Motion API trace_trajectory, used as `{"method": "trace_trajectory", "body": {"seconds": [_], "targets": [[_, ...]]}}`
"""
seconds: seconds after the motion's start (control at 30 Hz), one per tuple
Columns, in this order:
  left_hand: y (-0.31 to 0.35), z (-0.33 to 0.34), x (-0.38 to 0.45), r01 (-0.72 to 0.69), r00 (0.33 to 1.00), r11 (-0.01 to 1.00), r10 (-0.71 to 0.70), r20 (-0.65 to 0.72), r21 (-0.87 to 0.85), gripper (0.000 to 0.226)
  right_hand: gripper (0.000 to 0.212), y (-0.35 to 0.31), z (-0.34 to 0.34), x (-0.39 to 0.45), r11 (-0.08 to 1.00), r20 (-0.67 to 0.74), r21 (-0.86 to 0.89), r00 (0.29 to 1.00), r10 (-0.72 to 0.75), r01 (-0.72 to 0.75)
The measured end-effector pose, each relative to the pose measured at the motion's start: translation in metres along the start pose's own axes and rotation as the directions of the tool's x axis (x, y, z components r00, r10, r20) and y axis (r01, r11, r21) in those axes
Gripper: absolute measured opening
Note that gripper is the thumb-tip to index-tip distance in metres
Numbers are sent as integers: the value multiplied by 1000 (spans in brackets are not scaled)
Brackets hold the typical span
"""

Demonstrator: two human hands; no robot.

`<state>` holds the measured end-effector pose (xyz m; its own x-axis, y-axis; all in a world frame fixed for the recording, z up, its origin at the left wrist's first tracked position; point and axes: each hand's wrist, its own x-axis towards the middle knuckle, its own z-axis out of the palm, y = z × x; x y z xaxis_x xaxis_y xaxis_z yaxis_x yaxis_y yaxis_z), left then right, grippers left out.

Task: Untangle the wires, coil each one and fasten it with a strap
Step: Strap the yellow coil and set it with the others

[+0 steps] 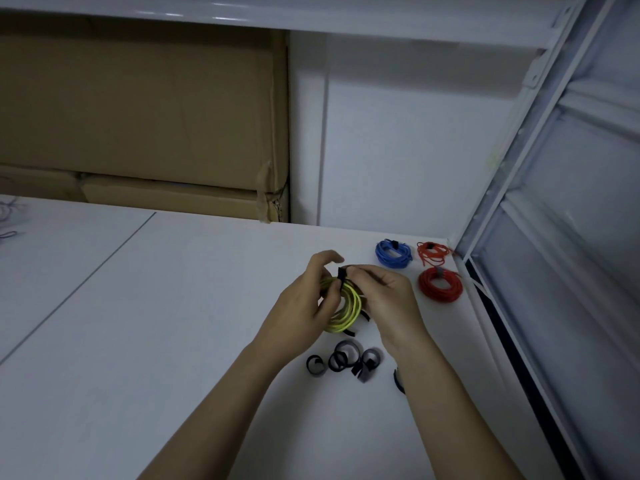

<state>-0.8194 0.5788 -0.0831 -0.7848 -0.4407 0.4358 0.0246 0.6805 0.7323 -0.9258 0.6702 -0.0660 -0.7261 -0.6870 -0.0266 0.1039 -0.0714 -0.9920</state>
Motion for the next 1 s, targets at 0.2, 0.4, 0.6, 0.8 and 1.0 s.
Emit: {"method": "trace_trajectory", "body": {"seconds": [0.2, 0.4, 0.6, 0.8, 1.0], "targets": [[-1, 1, -5, -6, 999, 997, 8, -31, 78, 8, 23, -6, -3, -2, 999, -2, -22, 1000, -30, 30], [2, -1, -6, -54, 998, 995, 52, 28, 82, 7, 26, -12, -10, 3, 986, 47, -159, 998, -46, 53], [4, -1, 3, 124, 991, 992, -125, 52, 25, 10, 22, -8, -5, 7, 741, 97, -553, 913, -396, 380], [1, -1, 11, 329, 943, 944, -330, 41, 43, 13, 17, 17, -3, 2, 441, 217, -690, 746, -630, 574], [-1, 1, 13, 408, 913, 908, -403, 67, -94, 12, 15, 35, -5, -4, 691, 46, -538, 835, -548, 483]]}}
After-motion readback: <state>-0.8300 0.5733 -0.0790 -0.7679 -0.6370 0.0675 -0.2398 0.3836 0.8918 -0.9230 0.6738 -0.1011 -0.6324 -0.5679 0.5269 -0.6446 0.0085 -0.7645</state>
